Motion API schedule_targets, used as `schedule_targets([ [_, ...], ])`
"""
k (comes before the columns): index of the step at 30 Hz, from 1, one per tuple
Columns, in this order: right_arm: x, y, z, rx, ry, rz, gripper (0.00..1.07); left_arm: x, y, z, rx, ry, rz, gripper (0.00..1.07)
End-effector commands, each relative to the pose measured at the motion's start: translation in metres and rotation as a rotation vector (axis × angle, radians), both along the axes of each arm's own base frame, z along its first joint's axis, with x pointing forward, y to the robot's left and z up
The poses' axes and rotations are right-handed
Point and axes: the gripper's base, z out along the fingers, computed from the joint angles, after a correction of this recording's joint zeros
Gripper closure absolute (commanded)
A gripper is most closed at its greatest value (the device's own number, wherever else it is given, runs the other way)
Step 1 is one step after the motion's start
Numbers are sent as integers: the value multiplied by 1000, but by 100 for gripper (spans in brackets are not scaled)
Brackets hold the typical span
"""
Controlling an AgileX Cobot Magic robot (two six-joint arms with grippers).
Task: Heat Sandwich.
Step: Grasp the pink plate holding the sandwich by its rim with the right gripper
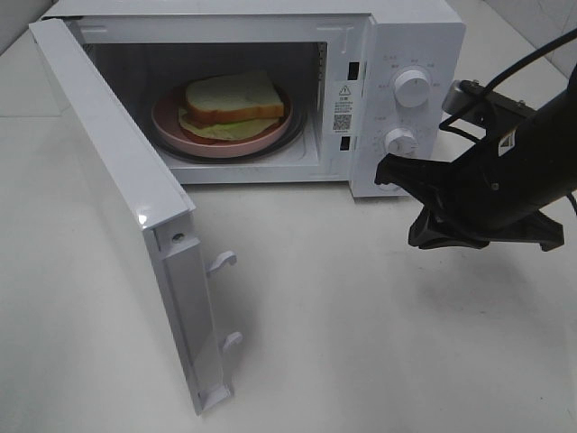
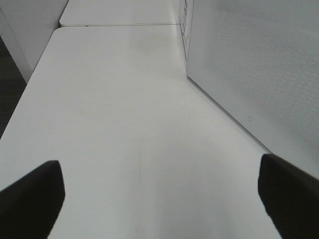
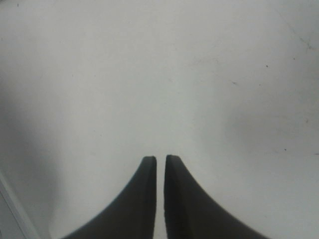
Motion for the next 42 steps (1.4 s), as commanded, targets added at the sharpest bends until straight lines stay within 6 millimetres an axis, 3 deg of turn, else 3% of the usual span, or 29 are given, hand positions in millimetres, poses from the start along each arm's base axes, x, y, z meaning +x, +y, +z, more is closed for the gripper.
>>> schedule_targets([
  [1, 0, 0, 8, -61, 4, 142, 97, -3, 0, 0, -7, -27, 3, 5],
  [6, 2, 2, 20, -149, -14, 398, 96, -3, 0, 0, -7, -27, 3, 5],
  [9, 2, 4, 28, -233, -41, 669, 95, -3, 0, 0, -7, -27, 3, 5],
  [10, 2, 4, 28, -233, -41, 669, 95, -3, 0, 0, -7, -27, 3, 5],
  [11, 1, 4, 30, -271, -58, 805, 94, -3, 0, 0, -7, -27, 3, 5],
  [14, 0, 4, 31, -307, -79, 935, 94, -3, 0, 0, -7, -27, 3, 5],
  [17, -1, 3, 30, -384, -139, 1221, 93, -3, 0, 0, -7, -27, 3, 5],
  [19, -2, 3, 30, -399, -152, 1275, 93, -3, 0, 0, -7, -27, 3, 5],
  [23, -1, 3, 30, -503, -262, 1627, 92, -3, 0, 0, -7, -27, 3, 5],
  [28, -2, 1, 30, -556, -292, 1777, 87, -3, 0, 0, -7, -27, 3, 5],
  [31, 0, -3, 29, -628, -283, 1846, 73, -3, 0, 0, -7, -27, 3, 5],
  [32, 0, -3, 29, -628, -283, 1846, 73, -3, 0, 0, -7, -27, 3, 5],
  [33, 2, -5, 29, -654, -281, 1848, 64, -3, 0, 0, -7, -27, 3, 5],
  [35, 3, -5, 30, -663, -285, 1819, 53, -3, 0, 0, -7, -27, 3, 5],
  [36, 5, -4, 32, -659, -285, 1792, 41, -3, 0, 0, -7, -27, 3, 5],
  [37, 5, -4, 32, -659, -285, 1792, 41, -3, 0, 0, -7, -27, 3, 5],
  [41, 11, -2, 42, -650, -290, 1681, 16, -3, 0, 0, -7, -27, 3, 5],
  [42, 11, -2, 42, -650, -290, 1681, 16, -3, 0, 0, -7, -27, 3, 5],
])
